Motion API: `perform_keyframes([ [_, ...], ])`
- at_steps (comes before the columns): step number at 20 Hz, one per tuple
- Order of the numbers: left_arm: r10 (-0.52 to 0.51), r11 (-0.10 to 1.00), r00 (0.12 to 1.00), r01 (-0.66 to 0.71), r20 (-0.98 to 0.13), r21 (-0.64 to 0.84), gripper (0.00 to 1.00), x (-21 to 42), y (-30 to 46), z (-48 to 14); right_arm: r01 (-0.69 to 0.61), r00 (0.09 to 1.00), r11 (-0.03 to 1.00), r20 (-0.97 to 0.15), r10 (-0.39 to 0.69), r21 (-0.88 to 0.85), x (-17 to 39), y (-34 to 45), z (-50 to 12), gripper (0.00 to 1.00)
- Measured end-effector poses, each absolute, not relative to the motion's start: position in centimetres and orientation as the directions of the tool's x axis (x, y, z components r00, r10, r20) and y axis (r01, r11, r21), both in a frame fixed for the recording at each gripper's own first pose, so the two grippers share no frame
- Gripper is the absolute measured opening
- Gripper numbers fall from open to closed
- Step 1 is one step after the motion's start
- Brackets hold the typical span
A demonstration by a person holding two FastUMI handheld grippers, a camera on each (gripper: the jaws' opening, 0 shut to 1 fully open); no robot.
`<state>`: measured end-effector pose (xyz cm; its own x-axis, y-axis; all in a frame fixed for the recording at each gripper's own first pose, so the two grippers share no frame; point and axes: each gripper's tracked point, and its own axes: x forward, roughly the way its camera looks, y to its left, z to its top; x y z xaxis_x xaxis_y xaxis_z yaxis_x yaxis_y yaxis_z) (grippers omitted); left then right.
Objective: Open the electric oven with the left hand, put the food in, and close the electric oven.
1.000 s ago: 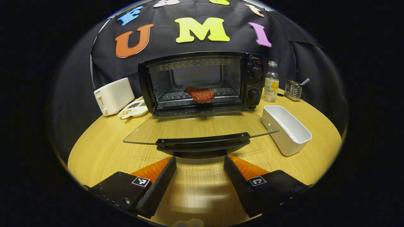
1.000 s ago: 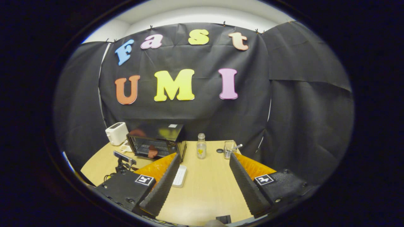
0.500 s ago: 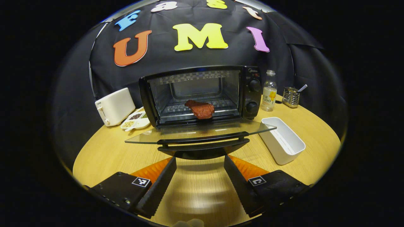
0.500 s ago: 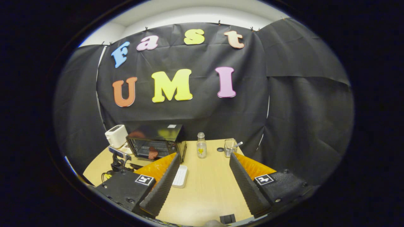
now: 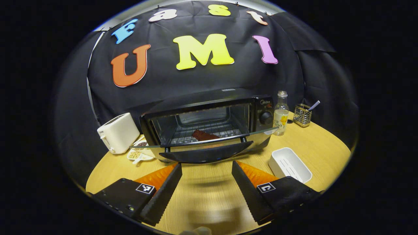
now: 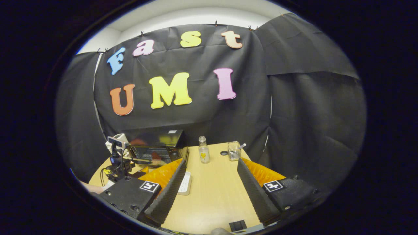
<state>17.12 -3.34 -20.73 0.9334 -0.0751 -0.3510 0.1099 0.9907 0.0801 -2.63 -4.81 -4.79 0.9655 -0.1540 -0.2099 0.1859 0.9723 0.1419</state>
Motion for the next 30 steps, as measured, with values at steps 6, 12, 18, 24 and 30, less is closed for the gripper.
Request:
perform_keyframes([
  [6, -0.081, 0.990, 0.940, 0.115, -0.330, 0.086, 0.97, 18.6, -3.2, -19.5, 0.166, 0.967, 0.980, -0.212, -0.139, 0.114, -2.2, -4.2, -4.3, 1.00],
  [12, -0.092, 0.992, 0.954, 0.114, -0.284, 0.062, 0.97, 14.4, -3.7, -17.0, 0.072, 0.982, 0.994, -0.180, -0.057, 0.079, -1.1, -1.9, -2.1, 1.00],
  [18, -0.050, 0.998, 0.984, 0.057, -0.169, 0.038, 0.96, 4.8, -3.2, -10.5, -0.079, 0.987, 0.994, -0.131, 0.089, 0.078, -1.0, 0.3, -1.6, 1.00],
  [24, 0.111, 0.994, 0.984, -0.112, -0.138, 0.002, 0.96, -6.6, -2.0, -5.9, -0.200, 0.976, 0.978, -0.072, 0.204, 0.060, -3.4, -0.3, -2.0, 1.00],
  [30, 0.205, 0.979, 0.972, -0.204, -0.116, 0.020, 0.96, -13.8, -0.2, -3.1, -0.244, 0.963, 0.967, -0.098, 0.250, 0.068, -5.7, 0.3, -4.0, 1.00],
])
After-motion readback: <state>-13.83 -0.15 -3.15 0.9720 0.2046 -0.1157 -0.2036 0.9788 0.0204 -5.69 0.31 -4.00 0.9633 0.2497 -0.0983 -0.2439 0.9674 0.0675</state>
